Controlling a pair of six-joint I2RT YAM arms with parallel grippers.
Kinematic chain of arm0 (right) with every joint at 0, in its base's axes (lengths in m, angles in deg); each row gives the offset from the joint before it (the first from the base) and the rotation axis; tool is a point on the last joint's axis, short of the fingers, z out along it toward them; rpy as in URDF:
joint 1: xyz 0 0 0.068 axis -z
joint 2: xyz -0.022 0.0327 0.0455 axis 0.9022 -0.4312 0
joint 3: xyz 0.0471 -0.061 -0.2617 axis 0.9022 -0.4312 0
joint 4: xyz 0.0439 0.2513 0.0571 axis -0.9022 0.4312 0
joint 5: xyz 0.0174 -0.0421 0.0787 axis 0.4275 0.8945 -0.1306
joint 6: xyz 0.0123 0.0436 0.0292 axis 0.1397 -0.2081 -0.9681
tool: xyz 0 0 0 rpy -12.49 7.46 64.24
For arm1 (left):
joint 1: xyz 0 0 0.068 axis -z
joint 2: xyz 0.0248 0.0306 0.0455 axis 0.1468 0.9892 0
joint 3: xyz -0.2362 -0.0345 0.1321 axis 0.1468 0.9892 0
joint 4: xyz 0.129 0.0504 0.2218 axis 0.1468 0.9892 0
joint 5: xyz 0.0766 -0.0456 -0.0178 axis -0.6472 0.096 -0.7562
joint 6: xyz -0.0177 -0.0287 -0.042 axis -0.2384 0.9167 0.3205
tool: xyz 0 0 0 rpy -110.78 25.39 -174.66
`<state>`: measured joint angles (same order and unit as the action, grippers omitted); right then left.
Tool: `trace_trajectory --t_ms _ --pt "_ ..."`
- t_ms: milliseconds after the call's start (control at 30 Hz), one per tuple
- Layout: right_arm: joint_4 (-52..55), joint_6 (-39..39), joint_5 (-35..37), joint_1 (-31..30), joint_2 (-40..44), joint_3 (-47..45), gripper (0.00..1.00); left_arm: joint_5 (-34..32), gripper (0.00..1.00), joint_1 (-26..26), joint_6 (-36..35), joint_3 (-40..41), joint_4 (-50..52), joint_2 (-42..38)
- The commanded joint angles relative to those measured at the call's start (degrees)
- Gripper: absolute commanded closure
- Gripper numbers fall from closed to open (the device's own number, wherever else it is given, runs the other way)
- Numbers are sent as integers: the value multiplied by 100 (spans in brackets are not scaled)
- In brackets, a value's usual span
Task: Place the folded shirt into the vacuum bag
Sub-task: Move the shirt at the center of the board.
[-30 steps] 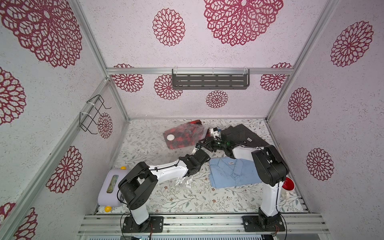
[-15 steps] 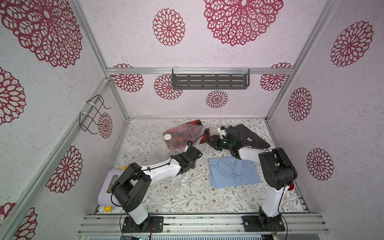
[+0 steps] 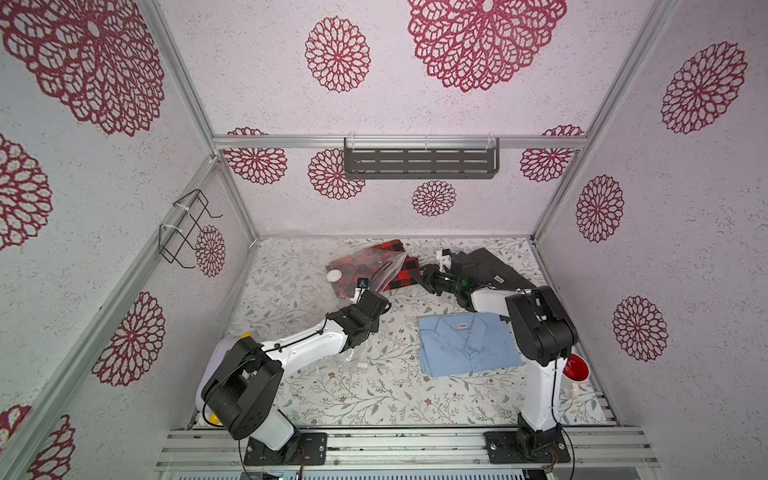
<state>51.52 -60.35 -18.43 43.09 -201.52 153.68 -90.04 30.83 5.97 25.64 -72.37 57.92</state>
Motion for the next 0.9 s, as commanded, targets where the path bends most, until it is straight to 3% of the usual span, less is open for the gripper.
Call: trace_trajectory --t_ms 0,233,400,667,867 --pt "-53 -301 254 -153 -323 670 61 -293 100 -67 119 113 -124 -282" --pt "530 -562 544 -375 -1316 1904 71 -571 100 -140 212 417 -224 -826" --pt "2068 -53 1075 -451 -1695 2577 71 -667 100 -200 216 575 -276 -1118" --pt "2530 437 2102 -357 -751 1294 70 -684 100 -218 220 611 -267 -1248" --pt "1979 546 2247 59 240 -335 69 -674 100 -218 216 637 -275 -1297"
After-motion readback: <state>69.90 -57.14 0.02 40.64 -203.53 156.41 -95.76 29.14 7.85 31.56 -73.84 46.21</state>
